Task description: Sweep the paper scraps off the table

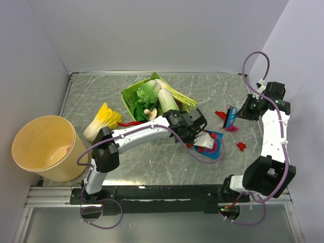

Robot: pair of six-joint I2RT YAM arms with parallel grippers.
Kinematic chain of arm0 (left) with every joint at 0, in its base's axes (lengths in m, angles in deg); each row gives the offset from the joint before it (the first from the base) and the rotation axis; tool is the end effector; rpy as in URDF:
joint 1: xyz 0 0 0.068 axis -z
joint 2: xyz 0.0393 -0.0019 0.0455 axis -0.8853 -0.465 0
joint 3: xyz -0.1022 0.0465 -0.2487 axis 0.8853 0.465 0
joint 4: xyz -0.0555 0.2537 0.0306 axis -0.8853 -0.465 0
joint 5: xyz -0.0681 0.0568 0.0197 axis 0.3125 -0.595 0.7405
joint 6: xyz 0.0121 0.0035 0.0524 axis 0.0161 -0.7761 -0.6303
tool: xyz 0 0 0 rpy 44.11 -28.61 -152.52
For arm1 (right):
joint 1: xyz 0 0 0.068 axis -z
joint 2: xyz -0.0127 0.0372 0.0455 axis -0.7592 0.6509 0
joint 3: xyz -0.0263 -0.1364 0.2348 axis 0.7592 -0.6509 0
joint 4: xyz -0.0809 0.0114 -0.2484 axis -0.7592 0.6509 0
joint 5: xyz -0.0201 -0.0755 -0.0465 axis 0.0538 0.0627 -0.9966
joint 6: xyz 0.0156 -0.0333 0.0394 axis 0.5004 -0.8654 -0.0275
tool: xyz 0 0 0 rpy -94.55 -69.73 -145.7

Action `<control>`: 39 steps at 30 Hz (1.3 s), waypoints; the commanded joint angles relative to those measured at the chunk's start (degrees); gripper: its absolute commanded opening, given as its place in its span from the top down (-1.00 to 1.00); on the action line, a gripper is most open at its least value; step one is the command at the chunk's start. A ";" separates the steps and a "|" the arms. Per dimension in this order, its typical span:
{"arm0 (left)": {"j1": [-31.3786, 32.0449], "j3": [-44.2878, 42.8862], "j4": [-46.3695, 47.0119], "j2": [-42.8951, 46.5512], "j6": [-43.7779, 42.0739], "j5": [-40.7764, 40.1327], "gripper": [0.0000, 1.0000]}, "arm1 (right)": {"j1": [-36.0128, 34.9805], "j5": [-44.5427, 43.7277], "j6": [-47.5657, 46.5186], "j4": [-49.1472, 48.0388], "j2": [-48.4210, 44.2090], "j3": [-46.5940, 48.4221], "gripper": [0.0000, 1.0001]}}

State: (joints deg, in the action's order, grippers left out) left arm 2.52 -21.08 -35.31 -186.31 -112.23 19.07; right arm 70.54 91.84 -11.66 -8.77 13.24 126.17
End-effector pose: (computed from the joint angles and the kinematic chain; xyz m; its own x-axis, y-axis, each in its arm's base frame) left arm 0.1861 -0.3937 0.2879 0.3350 0.8852 -0.3227 0.9176 -0.2288 0.3250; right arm 0.2526 -0.0839 0.3398 -0.7388 0.3569 -0.5717 0.1884 0.9238 0.3333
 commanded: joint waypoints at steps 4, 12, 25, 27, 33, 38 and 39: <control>-1.71 12.58 -4.46 11.96 -2.15 -1.86 0.98 | -0.23 3.44 -3.63 -1.44 -0.36 -2.38 1.00; -2.15 27.43 -5.78 20.91 0.04 -3.45 0.98 | -7.07 3.45 -13.72 -3.73 -2.20 -4.40 1.00; -2.50 44.58 1.60 25.16 13.05 -11.18 0.98 | -23.06 -6.39 -35.18 -14.71 -5.11 -14.95 1.00; -2.59 44.23 2.83 23.22 14.80 -12.05 0.98 | -25.00 -8.06 -37.63 -16.90 -4.40 -16.26 1.00; -2.68 41.07 3.37 16.90 17.79 -15.04 0.98 | -33.00 -16.06 -41.70 -19.38 0.42 -17.41 1.00; -2.68 37.64 2.74 12.76 20.43 -15.92 0.98 | -37.22 -15.11 -38.10 -18.76 2.45 -17.58 1.00; -2.68 37.64 3.00 12.58 20.70 -16.19 0.98 | -37.93 -14.32 -37.48 -18.41 3.24 -17.59 1.00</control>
State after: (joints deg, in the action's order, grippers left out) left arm -0.08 19.45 -32.86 -173.00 -94.98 5.28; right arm 35.31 77.70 -50.46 -25.51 15.27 108.69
